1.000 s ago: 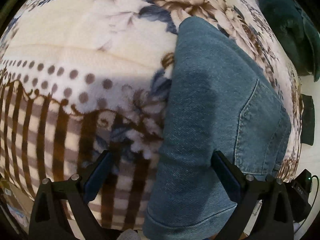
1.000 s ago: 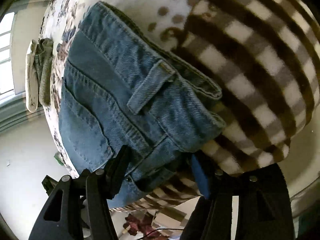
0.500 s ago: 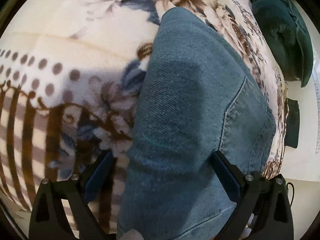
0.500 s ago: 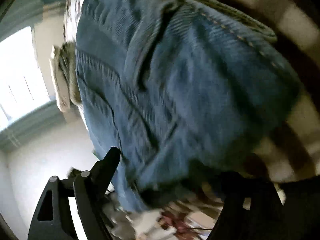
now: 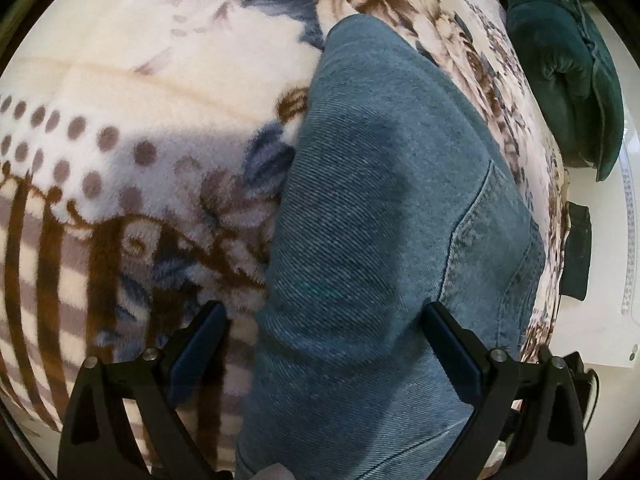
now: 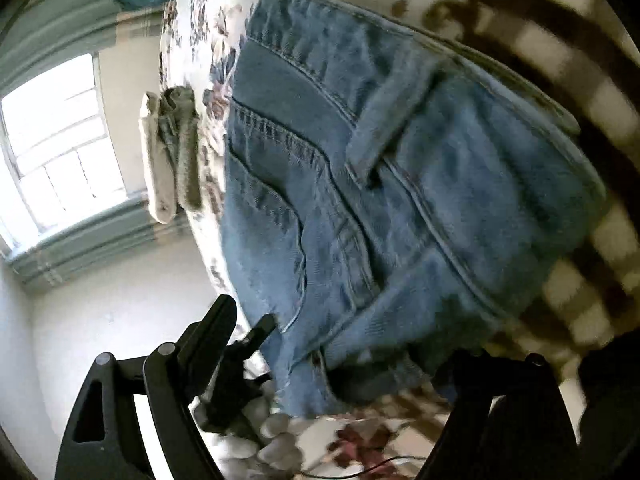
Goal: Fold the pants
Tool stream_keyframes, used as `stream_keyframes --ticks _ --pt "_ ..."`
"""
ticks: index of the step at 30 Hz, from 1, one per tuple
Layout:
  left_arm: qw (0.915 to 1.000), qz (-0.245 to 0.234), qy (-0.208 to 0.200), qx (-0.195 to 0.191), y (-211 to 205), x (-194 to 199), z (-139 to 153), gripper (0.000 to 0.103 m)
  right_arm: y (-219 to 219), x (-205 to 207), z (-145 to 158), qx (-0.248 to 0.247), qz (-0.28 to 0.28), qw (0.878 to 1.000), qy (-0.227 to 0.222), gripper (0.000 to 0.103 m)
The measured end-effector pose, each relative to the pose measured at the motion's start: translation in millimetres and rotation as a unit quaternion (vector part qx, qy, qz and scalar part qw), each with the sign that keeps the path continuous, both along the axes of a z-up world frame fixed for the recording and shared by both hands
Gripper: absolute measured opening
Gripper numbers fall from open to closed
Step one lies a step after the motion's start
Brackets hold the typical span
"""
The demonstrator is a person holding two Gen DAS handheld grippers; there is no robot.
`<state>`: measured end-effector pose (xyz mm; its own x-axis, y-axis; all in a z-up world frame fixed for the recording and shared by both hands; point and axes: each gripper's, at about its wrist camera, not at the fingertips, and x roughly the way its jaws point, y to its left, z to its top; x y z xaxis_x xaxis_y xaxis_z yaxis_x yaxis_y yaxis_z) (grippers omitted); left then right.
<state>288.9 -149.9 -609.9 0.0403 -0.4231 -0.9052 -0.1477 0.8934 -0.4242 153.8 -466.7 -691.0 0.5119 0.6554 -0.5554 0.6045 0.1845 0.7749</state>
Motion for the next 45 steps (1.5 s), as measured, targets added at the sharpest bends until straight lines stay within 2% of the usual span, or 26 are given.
stream_keyframes --ticks 2,4,7,10,12,13,14,15,16,17,18,19,22,28,29,36,41,45 --pt "1.0000 0.000 0.002 0.000 -0.4 1.2 -1.3 0.101 -4.0 -2.2 -20.9 -0.007 0.009 1.000 0.029 0.087" --pt "1.0000 -0.001 0.002 0.000 0.0 1.9 -2.0 0.101 0.0 2.6 -22.4 -0.005 -0.005 1.000 0.028 0.088" --pt "1.0000 0.000 0.000 -0.005 2.4 1.6 -1.8 0.101 1.1 12.1 -3.5 0.011 -0.034 0.999 -0.005 0.089" --pt "0.9998 0.007 -0.003 -0.016 5.7 1.5 -2.1 0.100 2.1 14.9 1.4 -0.003 -0.024 0.999 -0.022 0.089" --pt "0.9997 0.011 -0.003 -0.022 8.2 1.2 -4.0 0.099 3.1 10.2 -14.7 0.001 -0.021 1.000 -0.011 0.084" --pt "0.9996 0.015 -0.003 -0.026 9.6 0.8 -4.3 0.099 1.4 7.9 -21.3 0.008 -0.030 0.999 -0.004 0.073" --pt "0.9994 0.016 -0.005 -0.029 10.7 0.1 -3.4 0.099 0.9 8.2 -23.6 0.011 -0.035 0.999 -0.003 0.067" --pt "0.9993 0.017 -0.012 -0.031 11.3 -0.9 -0.7 0.090 0.3 8.3 -22.0 0.008 -0.034 0.999 -0.001 0.064" --pt "0.9991 0.016 -0.022 -0.032 11.5 -2.2 3.4 0.063 1.5 8.9 -18.5 0.001 -0.030 1.000 -0.003 0.056" --pt "0.9985 0.012 -0.032 -0.043 10.8 -3.1 7.0 0.050 2.1 7.0 -12.8 -0.011 -0.023 1.000 -0.005 0.049" --pt "0.9984 0.008 -0.036 -0.042 9.1 -4.0 10.1 0.045 2.4 6.1 -10.2 -0.020 -0.018 1.000 -0.007 0.046" --pt "0.9982 0.007 -0.043 -0.041 7.7 -5.3 14.2 0.035 3.6 7.0 -7.3 -0.026 -0.017 0.999 -0.009 0.043" --pt "0.9969 0.011 -0.060 -0.050 6.8 -9.8 29.3 0.022 2.5 12.2 7.1 -0.041 -0.013 0.999 -0.004 0.038" --pt "0.9944 0.017 -0.089 -0.054 4.2 -13.9 76.2 0.019 -8.5 12.5 44.7 -0.048 0.003 0.999 -0.011 0.032" --pt "0.9938 0.017 -0.094 -0.056 4.1 -12.2 84.3 0.019 -8.7 17.7 55.2 -0.046 0.003 0.999 -0.022 0.029" --pt "0.9885 0.023 -0.133 -0.068 2.9 4.1 148.1 0.018 -23.0 45.5 138.7 -0.064 0.032 0.994 -0.080 0.028" --pt "0.9826 0.045 -0.155 -0.091 14.3 41.5 178.9 0.018 -19.8 89.9 184.6 -0.089 0.045 0.989 -0.113 0.027" --pt "0.9773 0.050 -0.176 -0.106 27.5 99.4 200.8 0.018 -8.9 154.0 220.9 -0.105 0.038 0.984 -0.139 0.027"
